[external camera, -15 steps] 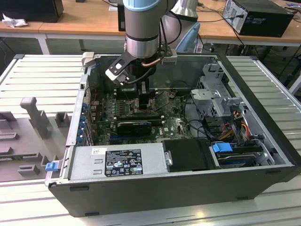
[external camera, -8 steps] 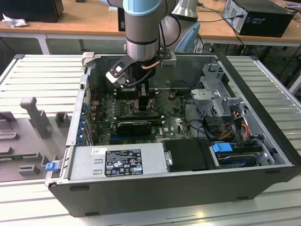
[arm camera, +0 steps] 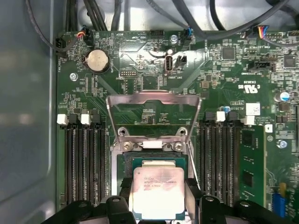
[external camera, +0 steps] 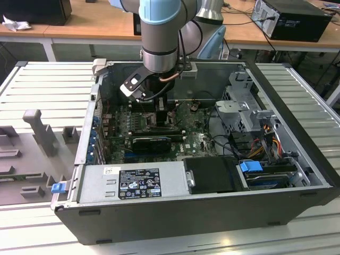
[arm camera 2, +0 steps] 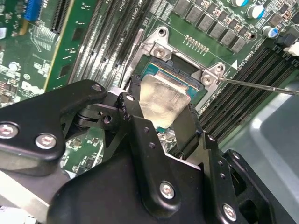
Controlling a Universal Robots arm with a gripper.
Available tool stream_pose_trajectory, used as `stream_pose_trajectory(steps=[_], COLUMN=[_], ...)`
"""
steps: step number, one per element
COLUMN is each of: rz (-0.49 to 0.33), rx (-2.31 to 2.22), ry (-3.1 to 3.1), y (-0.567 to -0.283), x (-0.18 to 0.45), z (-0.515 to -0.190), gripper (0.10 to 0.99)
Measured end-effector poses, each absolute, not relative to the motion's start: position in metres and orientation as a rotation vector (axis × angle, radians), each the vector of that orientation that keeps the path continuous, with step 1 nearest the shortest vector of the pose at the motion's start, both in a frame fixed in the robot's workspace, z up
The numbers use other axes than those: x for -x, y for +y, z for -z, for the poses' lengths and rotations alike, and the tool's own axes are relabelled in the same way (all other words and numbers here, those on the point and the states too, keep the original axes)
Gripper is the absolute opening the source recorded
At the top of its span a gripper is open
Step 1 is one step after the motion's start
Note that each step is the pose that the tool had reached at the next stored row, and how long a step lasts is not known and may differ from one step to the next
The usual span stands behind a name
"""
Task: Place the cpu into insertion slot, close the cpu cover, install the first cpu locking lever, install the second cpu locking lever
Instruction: 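Place the cpu into insertion slot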
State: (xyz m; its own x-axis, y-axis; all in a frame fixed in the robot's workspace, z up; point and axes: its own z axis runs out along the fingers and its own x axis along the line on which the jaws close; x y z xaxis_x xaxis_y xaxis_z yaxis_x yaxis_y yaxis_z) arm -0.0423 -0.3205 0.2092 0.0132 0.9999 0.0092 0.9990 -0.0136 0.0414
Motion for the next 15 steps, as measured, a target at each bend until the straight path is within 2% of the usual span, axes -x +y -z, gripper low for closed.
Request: stream_pose_trajectory(steps=[15], rz=[-0.056], rx=[-2.200], ry=[2.211], y=[-0.3165], x=[0.0423], z=[-0.2035], gripper=[0.525])
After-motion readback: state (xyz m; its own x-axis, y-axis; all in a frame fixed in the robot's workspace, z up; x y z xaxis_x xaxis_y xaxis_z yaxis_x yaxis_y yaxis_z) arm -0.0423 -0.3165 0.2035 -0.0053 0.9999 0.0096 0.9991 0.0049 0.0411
